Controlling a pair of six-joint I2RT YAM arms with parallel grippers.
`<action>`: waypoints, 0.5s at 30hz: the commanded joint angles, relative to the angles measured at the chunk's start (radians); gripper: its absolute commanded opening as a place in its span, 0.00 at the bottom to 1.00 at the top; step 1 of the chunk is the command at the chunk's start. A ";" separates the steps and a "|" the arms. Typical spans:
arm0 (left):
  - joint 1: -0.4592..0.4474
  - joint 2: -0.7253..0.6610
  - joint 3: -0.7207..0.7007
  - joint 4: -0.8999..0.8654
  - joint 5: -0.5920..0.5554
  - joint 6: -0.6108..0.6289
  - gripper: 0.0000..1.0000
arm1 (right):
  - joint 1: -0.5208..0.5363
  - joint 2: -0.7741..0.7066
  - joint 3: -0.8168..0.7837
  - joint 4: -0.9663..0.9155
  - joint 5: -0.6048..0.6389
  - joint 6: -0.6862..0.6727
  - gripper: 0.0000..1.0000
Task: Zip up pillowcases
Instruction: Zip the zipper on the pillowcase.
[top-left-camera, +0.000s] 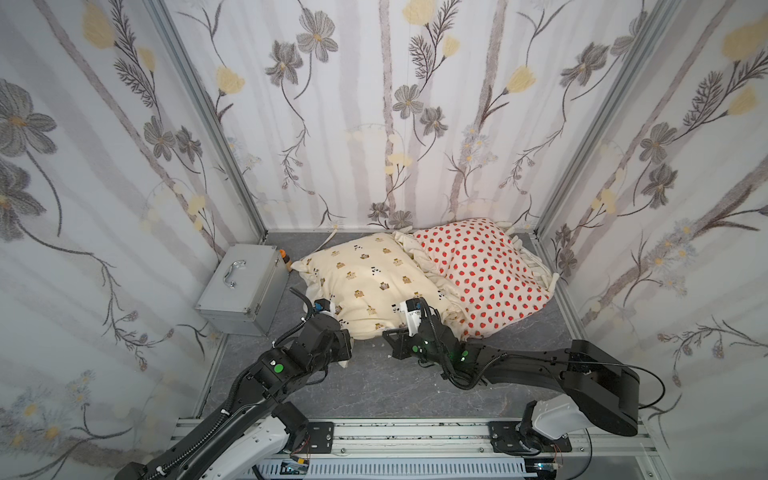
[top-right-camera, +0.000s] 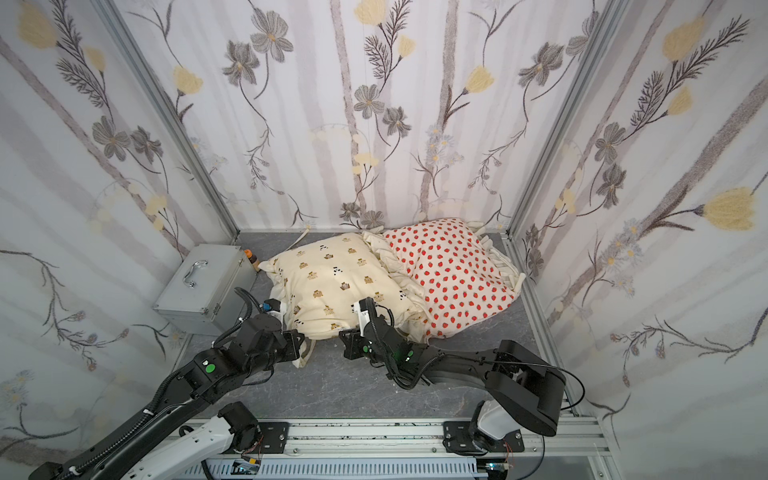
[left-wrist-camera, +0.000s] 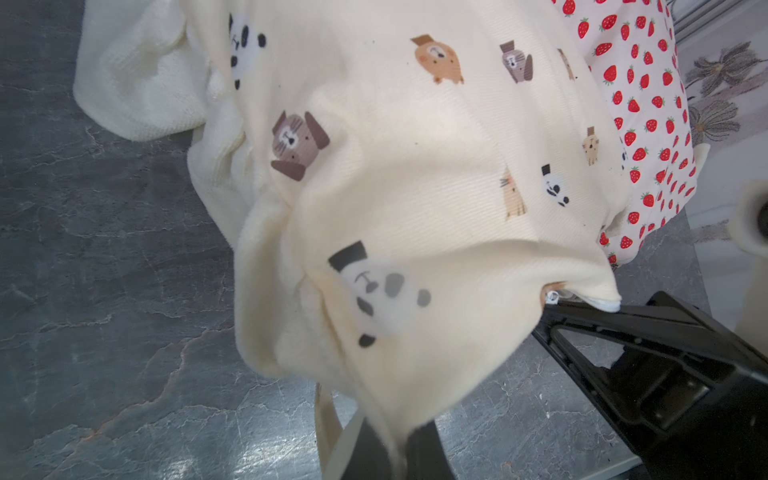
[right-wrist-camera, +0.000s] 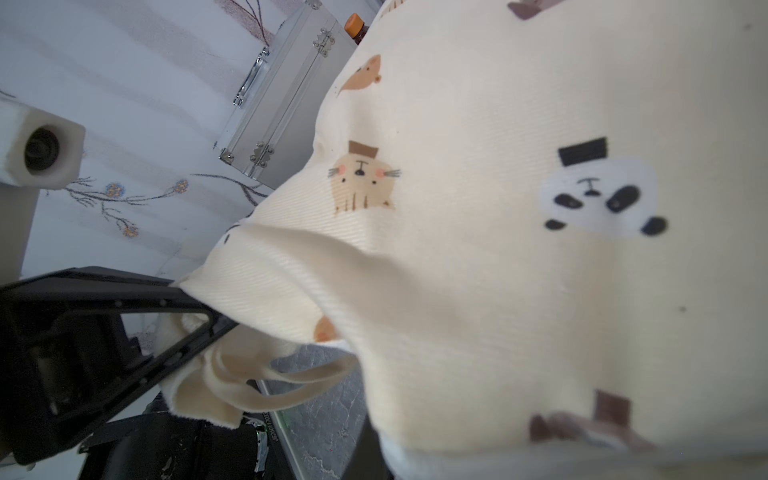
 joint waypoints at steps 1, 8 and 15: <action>0.001 -0.009 -0.004 -0.010 -0.077 -0.018 0.00 | 0.003 -0.019 0.025 -0.141 0.113 0.015 0.00; 0.005 -0.050 -0.008 -0.028 -0.138 -0.043 0.00 | 0.003 -0.029 0.050 -0.259 0.161 0.035 0.00; 0.016 -0.077 -0.005 -0.046 -0.171 -0.057 0.00 | 0.004 -0.068 0.092 -0.345 0.213 0.068 0.00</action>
